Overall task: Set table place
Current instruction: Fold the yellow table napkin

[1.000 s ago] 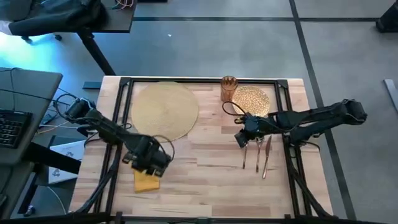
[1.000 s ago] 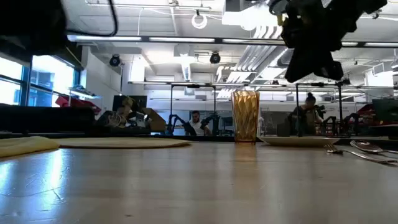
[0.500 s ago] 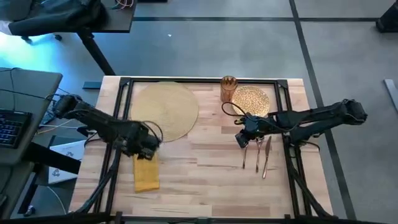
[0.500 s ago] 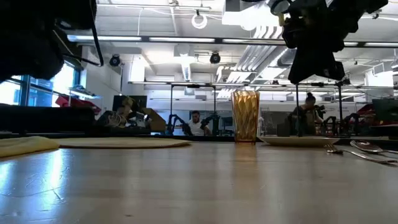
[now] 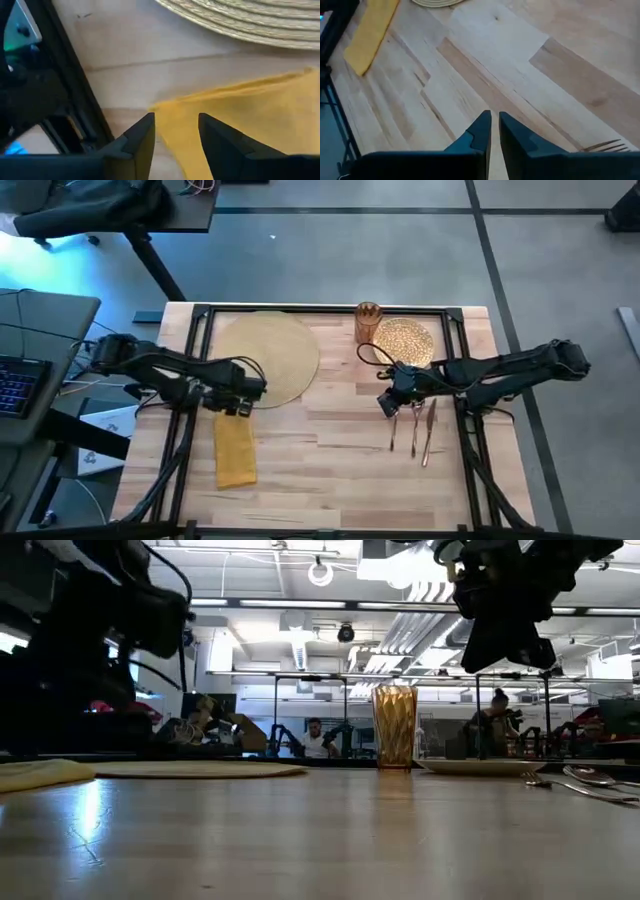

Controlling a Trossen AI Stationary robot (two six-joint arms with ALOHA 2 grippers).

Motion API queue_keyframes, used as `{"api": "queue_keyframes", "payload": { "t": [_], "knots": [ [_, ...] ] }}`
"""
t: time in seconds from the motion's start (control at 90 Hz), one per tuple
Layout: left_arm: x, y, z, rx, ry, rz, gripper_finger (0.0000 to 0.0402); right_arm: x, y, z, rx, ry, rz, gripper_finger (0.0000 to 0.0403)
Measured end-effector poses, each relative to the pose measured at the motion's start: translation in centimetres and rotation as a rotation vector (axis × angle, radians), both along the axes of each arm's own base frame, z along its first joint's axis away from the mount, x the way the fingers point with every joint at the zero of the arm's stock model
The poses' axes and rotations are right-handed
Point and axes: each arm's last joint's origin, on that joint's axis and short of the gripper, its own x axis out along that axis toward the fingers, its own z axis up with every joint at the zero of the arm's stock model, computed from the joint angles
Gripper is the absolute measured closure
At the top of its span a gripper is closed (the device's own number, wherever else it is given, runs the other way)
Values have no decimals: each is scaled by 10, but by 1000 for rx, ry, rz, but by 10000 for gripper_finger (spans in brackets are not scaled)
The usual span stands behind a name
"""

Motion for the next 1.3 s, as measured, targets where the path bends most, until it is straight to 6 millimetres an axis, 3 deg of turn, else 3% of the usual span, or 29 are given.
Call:
{"api": "queue_keyframes", "payload": {
  "t": [0.3, 0.5, 0.622, 0.756, 0.933, 1.178, 1.3],
  "knots": [
    [6, 13, -22, -153, 80, -134, 269, 0, 0, 0, 18, -5, -8, 383],
    [14, 16, -35, -299, 10, -188, 285, 0, 1, 0, 37, -5, -26, 383],
    [16, 16, -37, -334, -24, -218, 315, 0, 1, 0, 36, -5, -24, 383],
    [17, 17, -32, -332, -81, -270, 381, 0, 0, 0, 33, -5, -24, 383],
    [18, 16, -11, -331, -183, -283, 399, 0, 0, 0, 13, -8, -38, 383],
    [28, 6, 66, -243, -498, -291, 401, 1, 0, 0, 5, -10, -32, 383],
    [9, 3, 72, -230, -413, -196, 398, 1, -1, 0, -17, -13, -50, 383]
  ]
}}
